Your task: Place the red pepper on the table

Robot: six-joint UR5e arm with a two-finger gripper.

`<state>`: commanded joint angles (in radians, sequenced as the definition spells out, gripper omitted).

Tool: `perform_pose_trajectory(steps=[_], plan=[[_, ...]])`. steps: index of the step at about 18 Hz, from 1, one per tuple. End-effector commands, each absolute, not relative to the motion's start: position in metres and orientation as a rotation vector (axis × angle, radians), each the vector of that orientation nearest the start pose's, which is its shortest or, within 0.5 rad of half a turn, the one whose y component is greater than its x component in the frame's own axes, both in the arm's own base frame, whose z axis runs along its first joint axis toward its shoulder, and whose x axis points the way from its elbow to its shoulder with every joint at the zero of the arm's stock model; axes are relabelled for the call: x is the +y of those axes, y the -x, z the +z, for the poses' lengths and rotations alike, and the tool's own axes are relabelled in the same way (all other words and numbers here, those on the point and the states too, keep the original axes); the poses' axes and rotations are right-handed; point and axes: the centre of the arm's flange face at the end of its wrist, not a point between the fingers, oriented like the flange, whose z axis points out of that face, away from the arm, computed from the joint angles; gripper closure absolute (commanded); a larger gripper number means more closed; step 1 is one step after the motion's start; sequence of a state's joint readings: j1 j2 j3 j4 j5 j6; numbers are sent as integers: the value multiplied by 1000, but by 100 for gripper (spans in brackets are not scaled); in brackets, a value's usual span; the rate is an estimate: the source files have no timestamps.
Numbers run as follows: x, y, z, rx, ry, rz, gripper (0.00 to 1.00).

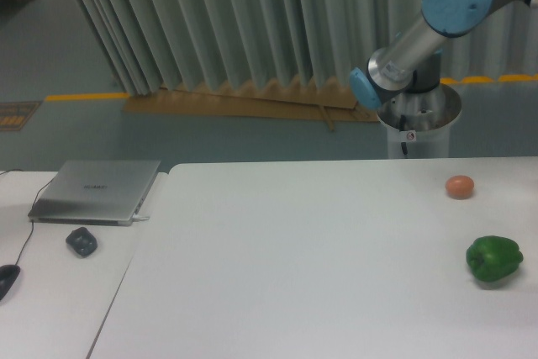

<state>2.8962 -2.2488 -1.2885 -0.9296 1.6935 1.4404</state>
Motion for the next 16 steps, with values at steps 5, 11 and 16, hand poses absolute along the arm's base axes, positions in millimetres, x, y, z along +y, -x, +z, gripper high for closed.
perform_pose_trajectory(steps=[5, 11, 16], plan=[[294, 698, 280, 156, 3192, 441, 50], [292, 696, 300, 75, 3181, 456, 68], [289, 677, 329, 71, 3177, 328, 68]])
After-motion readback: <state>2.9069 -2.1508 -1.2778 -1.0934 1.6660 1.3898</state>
